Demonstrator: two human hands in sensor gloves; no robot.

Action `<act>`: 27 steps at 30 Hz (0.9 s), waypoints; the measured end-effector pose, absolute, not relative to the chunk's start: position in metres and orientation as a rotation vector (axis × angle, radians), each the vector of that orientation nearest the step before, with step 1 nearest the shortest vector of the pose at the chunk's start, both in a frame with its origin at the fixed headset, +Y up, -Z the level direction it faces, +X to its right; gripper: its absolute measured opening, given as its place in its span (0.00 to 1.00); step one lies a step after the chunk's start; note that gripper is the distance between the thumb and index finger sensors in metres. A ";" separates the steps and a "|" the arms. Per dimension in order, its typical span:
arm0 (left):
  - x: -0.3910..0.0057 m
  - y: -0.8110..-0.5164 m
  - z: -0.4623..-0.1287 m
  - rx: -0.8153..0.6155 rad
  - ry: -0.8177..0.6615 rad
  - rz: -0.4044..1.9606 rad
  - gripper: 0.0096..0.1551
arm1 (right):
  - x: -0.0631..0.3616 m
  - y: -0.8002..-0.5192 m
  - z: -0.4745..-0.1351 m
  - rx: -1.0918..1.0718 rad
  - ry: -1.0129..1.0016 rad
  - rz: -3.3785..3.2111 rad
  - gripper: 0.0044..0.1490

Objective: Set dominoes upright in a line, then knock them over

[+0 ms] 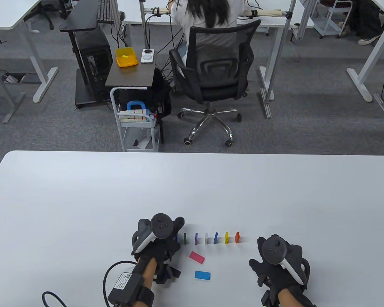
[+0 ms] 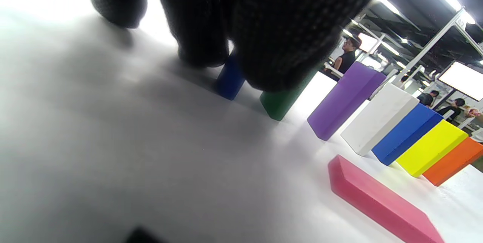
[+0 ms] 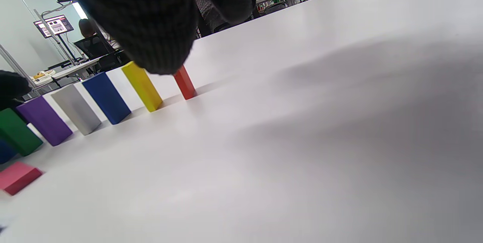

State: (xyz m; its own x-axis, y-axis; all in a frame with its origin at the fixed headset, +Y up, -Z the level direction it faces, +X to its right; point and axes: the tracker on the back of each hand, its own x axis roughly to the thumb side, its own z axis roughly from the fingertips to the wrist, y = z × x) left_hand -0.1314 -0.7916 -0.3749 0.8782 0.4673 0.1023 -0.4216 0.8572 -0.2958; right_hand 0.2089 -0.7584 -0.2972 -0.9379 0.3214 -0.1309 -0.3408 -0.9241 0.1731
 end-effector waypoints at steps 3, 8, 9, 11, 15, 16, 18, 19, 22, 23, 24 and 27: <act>-0.131 -0.787 -0.374 -0.286 -0.172 0.469 0.53 | 0.209 -0.757 -0.297 -0.142 0.271 2.782 0.52; -0.137 -0.743 -0.362 -0.143 -0.165 0.566 0.55 | 0.212 -0.755 -0.296 -0.150 0.258 2.763 0.52; -0.134 -0.731 -0.357 -0.090 -0.180 0.538 0.55 | 0.212 -0.755 -0.296 -0.150 0.252 2.764 0.52; -0.125 -0.713 -0.345 0.018 -0.217 0.470 0.53 | 0.212 -0.754 -0.296 -0.148 0.248 2.766 0.52; -0.098 -0.690 -0.322 0.140 -0.310 0.308 0.45 | 0.210 -0.753 -0.295 -0.136 0.240 2.769 0.52; -0.091 -0.689 -0.317 0.144 -0.342 0.268 0.41 | 0.209 -0.752 -0.294 -0.133 0.236 2.770 0.52; -0.077 -0.689 -0.309 0.155 -0.393 0.199 0.36 | 0.209 -0.751 -0.293 -0.128 0.230 2.769 0.52; -0.073 -0.691 -0.307 0.145 -0.418 0.177 0.33 | 0.208 -0.751 -0.293 -0.126 0.228 2.769 0.52; -0.058 -0.705 -0.306 0.040 -0.478 0.117 0.28 | 0.208 -0.751 -0.292 -0.120 0.228 2.769 0.52; -0.053 -0.712 -0.306 0.000 -0.500 0.083 0.28 | 0.207 -0.751 -0.293 -0.117 0.228 2.769 0.52; -0.049 -0.717 -0.307 -0.021 -0.507 0.060 0.28 | 0.207 -0.751 -0.292 -0.115 0.228 2.769 0.52; -0.038 -0.736 -0.308 -0.058 -0.531 -0.027 0.27 | 0.206 -0.751 -0.292 -0.110 0.232 2.776 0.51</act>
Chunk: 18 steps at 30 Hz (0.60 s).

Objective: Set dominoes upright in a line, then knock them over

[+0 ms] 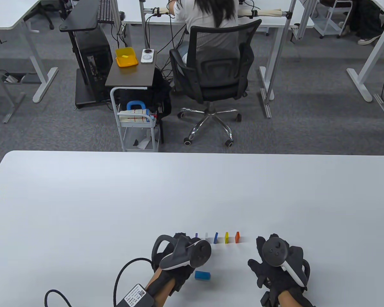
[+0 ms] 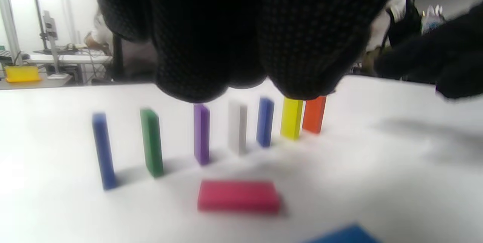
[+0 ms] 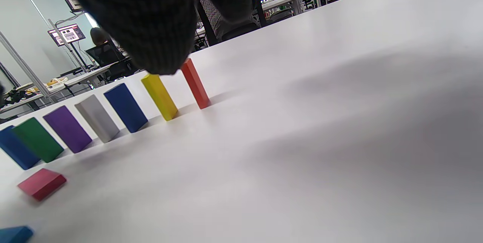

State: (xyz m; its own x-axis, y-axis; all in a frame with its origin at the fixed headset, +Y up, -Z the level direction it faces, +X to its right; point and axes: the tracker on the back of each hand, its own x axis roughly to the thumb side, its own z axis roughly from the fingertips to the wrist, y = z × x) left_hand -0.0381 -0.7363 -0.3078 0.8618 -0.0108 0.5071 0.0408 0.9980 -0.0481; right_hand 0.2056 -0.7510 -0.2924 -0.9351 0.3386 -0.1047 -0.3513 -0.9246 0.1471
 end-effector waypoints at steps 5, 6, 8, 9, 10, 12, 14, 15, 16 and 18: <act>-0.028 -0.761 -0.309 -0.095 -0.547 -0.165 0.28 | 0.206 -0.751 -0.292 -0.109 0.237 2.775 0.51; -0.027 -0.764 -0.309 -0.093 -0.552 -0.181 0.29 | 0.205 -0.752 -0.292 -0.108 0.239 2.777 0.51; -0.024 -0.771 -0.308 -0.079 -0.561 -0.220 0.30 | 0.204 -0.752 -0.292 -0.101 0.246 2.780 0.51; -0.022 -0.774 -0.308 -0.086 -0.566 -0.235 0.31 | 0.203 -0.752 -0.292 -0.097 0.249 2.782 0.51; -0.020 -0.776 -0.308 -0.085 -0.568 -0.247 0.31 | 0.203 -0.752 -0.292 -0.095 0.249 2.782 0.51; -0.017 -0.779 -0.307 -0.069 -0.566 -0.289 0.33 | 0.203 -0.752 -0.292 -0.092 0.248 2.780 0.51; -0.016 -0.781 -0.308 -0.087 -0.562 -0.291 0.33 | 0.203 -0.752 -0.292 -0.091 0.247 2.777 0.51; -0.016 -0.783 -0.308 -0.097 -0.558 -0.297 0.34 | 0.203 -0.752 -0.292 -0.092 0.248 2.778 0.51; -0.015 -0.784 -0.308 -0.098 -0.557 -0.304 0.34 | 0.203 -0.752 -0.292 -0.092 0.249 2.778 0.51; -0.015 -0.787 -0.309 -0.101 -0.557 -0.326 0.34 | 0.203 -0.753 -0.292 -0.096 0.254 2.777 0.51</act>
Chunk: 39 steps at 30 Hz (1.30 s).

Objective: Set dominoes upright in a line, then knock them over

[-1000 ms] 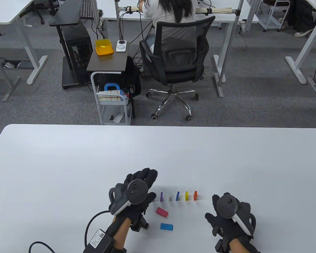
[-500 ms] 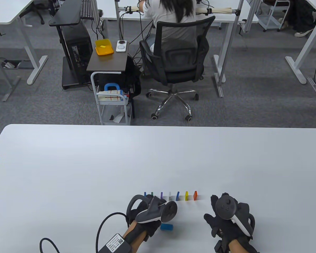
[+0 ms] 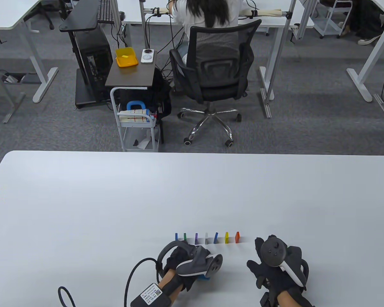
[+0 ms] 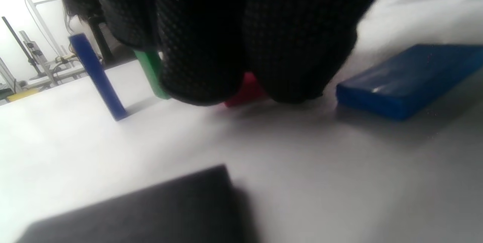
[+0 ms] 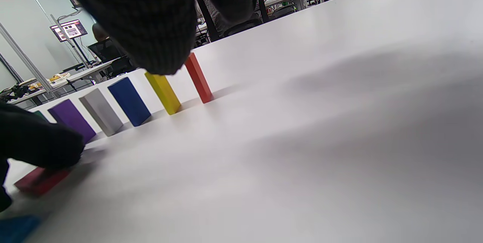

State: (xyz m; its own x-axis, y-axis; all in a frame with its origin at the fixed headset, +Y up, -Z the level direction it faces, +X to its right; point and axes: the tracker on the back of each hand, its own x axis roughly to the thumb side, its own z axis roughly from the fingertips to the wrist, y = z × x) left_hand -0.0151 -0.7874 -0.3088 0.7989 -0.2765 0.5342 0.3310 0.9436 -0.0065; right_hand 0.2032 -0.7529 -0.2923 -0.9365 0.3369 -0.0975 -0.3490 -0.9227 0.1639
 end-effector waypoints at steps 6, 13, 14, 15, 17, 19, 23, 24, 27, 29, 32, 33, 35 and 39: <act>-0.013 -0.788 -0.311 -0.060 -0.563 -0.319 0.33 | 0.204 -0.755 -0.293 -0.101 0.274 2.781 0.51; -0.013 -0.786 -0.309 -0.068 -0.570 -0.312 0.37 | 0.205 -0.755 -0.293 -0.104 0.279 2.775 0.51; -0.015 -0.783 -0.309 -0.076 -0.569 -0.284 0.37 | 0.205 -0.755 -0.293 -0.104 0.280 2.773 0.51; -0.017 -0.778 -0.309 -0.074 -0.564 -0.248 0.38 | 0.205 -0.755 -0.293 -0.103 0.280 2.772 0.51; -0.022 -0.766 -0.308 -0.055 -0.555 -0.199 0.39 | 0.205 -0.755 -0.293 -0.105 0.279 2.770 0.51; -0.029 -0.754 -0.309 -0.026 -0.543 -0.123 0.38 | 0.206 -0.755 -0.293 -0.110 0.276 2.764 0.51; -0.053 -0.729 -0.312 0.017 -0.497 0.032 0.33 | 0.209 -0.755 -0.293 -0.124 0.274 2.755 0.51; -0.061 -0.723 -0.314 0.021 -0.475 0.081 0.32 | 0.210 -0.755 -0.294 -0.127 0.275 2.753 0.51; -0.089 -0.709 -0.318 0.050 -0.402 0.226 0.33 | 0.211 -0.756 -0.294 -0.137 0.278 2.750 0.51; -0.106 -0.704 -0.321 0.058 -0.351 0.281 0.33 | 0.211 -0.757 -0.295 -0.142 0.281 2.750 0.51; -0.130 -0.704 -0.325 0.077 -0.273 0.325 0.32 | 0.211 -0.758 -0.295 -0.148 0.291 2.753 0.51; -0.136 -0.706 -0.327 0.077 -0.264 0.360 0.32 | 0.211 -0.759 -0.296 -0.148 0.298 2.756 0.51; -0.146 -0.715 -0.332 0.036 -0.232 0.443 0.32 | 0.211 -0.759 -0.296 -0.148 0.299 2.757 0.51; -0.167 -0.731 -0.340 -0.003 -0.152 0.479 0.31 | 0.211 -0.759 -0.296 -0.154 0.297 2.757 0.51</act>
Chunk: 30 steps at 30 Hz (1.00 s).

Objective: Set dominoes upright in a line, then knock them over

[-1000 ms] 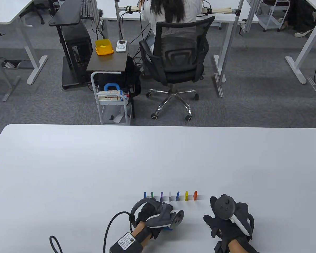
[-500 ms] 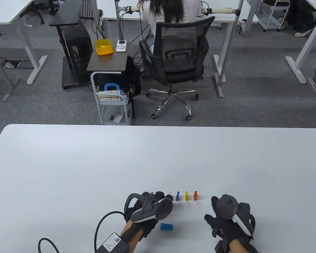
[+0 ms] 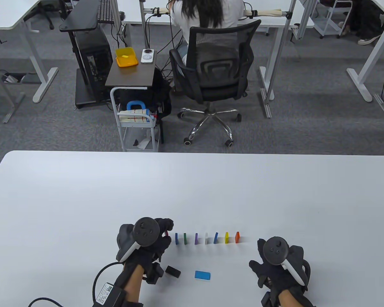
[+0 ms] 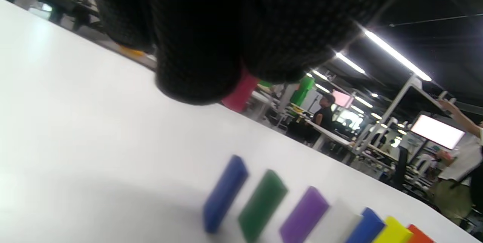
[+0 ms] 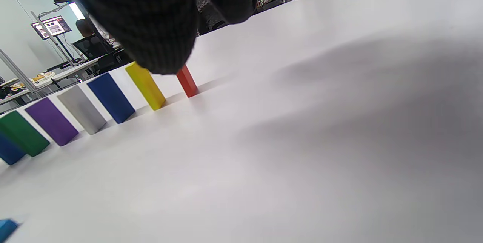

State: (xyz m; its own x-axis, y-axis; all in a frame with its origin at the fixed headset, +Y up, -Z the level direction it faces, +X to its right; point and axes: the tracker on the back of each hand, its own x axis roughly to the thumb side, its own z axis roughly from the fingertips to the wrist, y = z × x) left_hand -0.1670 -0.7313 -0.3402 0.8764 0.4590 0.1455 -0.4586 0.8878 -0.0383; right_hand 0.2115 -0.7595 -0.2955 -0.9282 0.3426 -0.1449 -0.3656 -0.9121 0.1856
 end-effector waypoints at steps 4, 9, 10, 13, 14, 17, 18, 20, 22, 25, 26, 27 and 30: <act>-0.179 -0.740 -0.344 -0.006 -0.098 0.459 0.34 | 0.213 -0.760 -0.296 -0.165 0.303 2.752 0.51; -0.179 -0.764 -0.353 -0.086 -0.099 0.511 0.39 | 0.212 -0.762 -0.297 -0.168 0.308 2.758 0.51; -0.178 -0.768 -0.354 -0.095 -0.098 0.512 0.39 | 0.212 -0.762 -0.297 -0.168 0.309 2.758 0.51; -0.175 -0.776 -0.359 -0.096 -0.102 0.496 0.39 | 0.213 -0.762 -0.297 -0.174 0.310 2.757 0.51; -0.173 -0.778 -0.361 -0.102 -0.105 0.484 0.39 | 0.213 -0.762 -0.297 -0.178 0.310 2.754 0.51; -0.170 -0.784 -0.365 -0.126 -0.108 0.482 0.40 | 0.214 -0.763 -0.298 -0.184 0.317 2.749 0.51; -0.169 -0.786 -0.366 -0.135 -0.107 0.493 0.40 | 0.215 -0.763 -0.298 -0.185 0.319 2.748 0.51; -0.167 -0.790 -0.369 -0.161 -0.107 0.507 0.40 | 0.215 -0.764 -0.299 -0.189 0.327 2.749 0.51; -0.164 -0.791 -0.372 -0.158 -0.116 0.511 0.40 | 0.216 -0.765 -0.299 -0.194 0.331 2.744 0.51; -0.160 -0.793 -0.373 -0.187 -0.119 0.491 0.40 | 0.217 -0.765 -0.300 -0.200 0.332 2.742 0.51; -0.161 -0.792 -0.373 -0.188 -0.123 0.476 0.40 | 0.217 -0.765 -0.300 -0.201 0.333 2.743 0.51; -0.161 -0.792 -0.373 -0.198 -0.123 0.481 0.40 | 0.217 -0.765 -0.301 -0.202 0.333 2.743 0.51; -0.162 -0.793 -0.373 -0.189 -0.120 0.480 0.40 | 0.217 -0.765 -0.300 -0.200 0.333 2.745 0.51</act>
State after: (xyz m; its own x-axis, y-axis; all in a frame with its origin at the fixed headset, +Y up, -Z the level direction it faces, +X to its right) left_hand -0.1615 -0.7926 -0.3726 0.8805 0.4687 0.0705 -0.4464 0.8701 -0.2088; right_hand 0.2167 -0.7654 -0.3004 -0.9225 0.3405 -0.1816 -0.3740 -0.9047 0.2038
